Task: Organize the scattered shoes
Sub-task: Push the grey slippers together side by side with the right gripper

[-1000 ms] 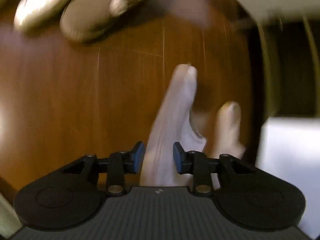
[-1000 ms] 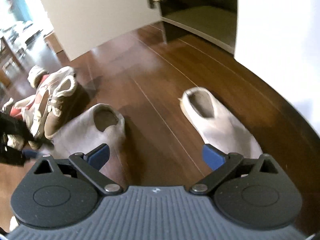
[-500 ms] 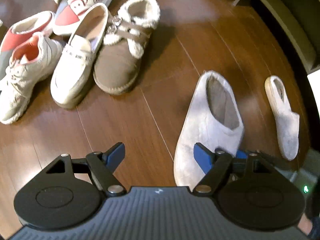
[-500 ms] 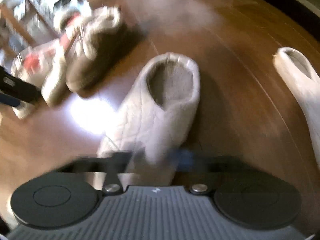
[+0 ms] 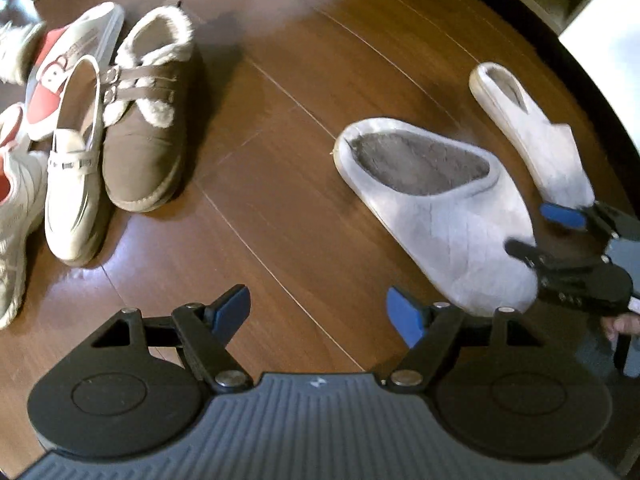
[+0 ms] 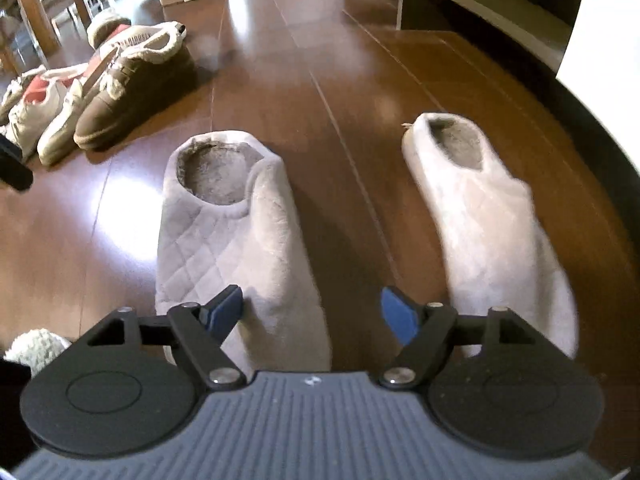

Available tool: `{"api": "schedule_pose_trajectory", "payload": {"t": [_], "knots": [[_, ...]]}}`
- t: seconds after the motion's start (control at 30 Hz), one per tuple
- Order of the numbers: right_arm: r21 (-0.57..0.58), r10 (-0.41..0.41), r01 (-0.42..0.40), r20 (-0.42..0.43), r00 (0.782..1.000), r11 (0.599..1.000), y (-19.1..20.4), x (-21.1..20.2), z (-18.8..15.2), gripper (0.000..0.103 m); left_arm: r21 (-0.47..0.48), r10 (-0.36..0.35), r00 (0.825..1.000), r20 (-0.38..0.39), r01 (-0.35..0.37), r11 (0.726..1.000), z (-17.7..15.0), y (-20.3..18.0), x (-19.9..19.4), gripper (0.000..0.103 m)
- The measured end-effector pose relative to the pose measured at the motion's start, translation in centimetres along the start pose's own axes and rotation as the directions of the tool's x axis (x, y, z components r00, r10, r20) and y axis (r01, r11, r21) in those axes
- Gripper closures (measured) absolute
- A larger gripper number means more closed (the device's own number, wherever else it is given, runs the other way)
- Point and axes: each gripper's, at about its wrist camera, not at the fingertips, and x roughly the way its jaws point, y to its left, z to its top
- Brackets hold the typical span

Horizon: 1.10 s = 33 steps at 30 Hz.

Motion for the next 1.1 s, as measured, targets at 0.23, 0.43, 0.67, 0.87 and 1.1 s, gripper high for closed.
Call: {"api": "schedule_pose_trajectory", "payload": {"t": [0.23, 0.43, 0.67, 0.87, 1.1], "knots": [[0.058, -0.048, 0.046, 0.029, 0.998, 0.997, -1.3, -0.3, -0.2, 0.091, -0.010, 0.007, 1.000, 0.003, -0.007, 1.000, 1.0, -0.1, 0.1, 0.026], [0.178, -0.145, 0.137, 0.033, 0.989, 0.974, -4.6, -1.6, -1.3, 0.091, 0.002, 0.001, 1.000, -0.019, -0.001, 1.000, 1.4, -1.1, 0.8, 0.026], [0.158, -0.188, 0.182, 0.020, 0.982, 0.970, -5.5, -2.3, -2.0, 0.091, 0.058, 0.005, 1.000, -0.024, -0.004, 0.998, 1.4, -2.7, 1.0, 0.026], [0.079, -0.200, 0.199, -0.006, 0.980, 0.977, -6.3, -2.7, -1.7, 0.091, 0.082, 0.004, 1.000, -0.026, -0.002, 0.997, 1.4, -3.2, 1.2, 0.026], [0.048, -0.212, 0.213, -0.020, 0.977, 0.976, -6.6, -2.7, -1.7, 0.091, 0.087, 0.005, 0.999, -0.034, -0.002, 0.996, 1.3, -3.1, 1.5, 0.026]]}}
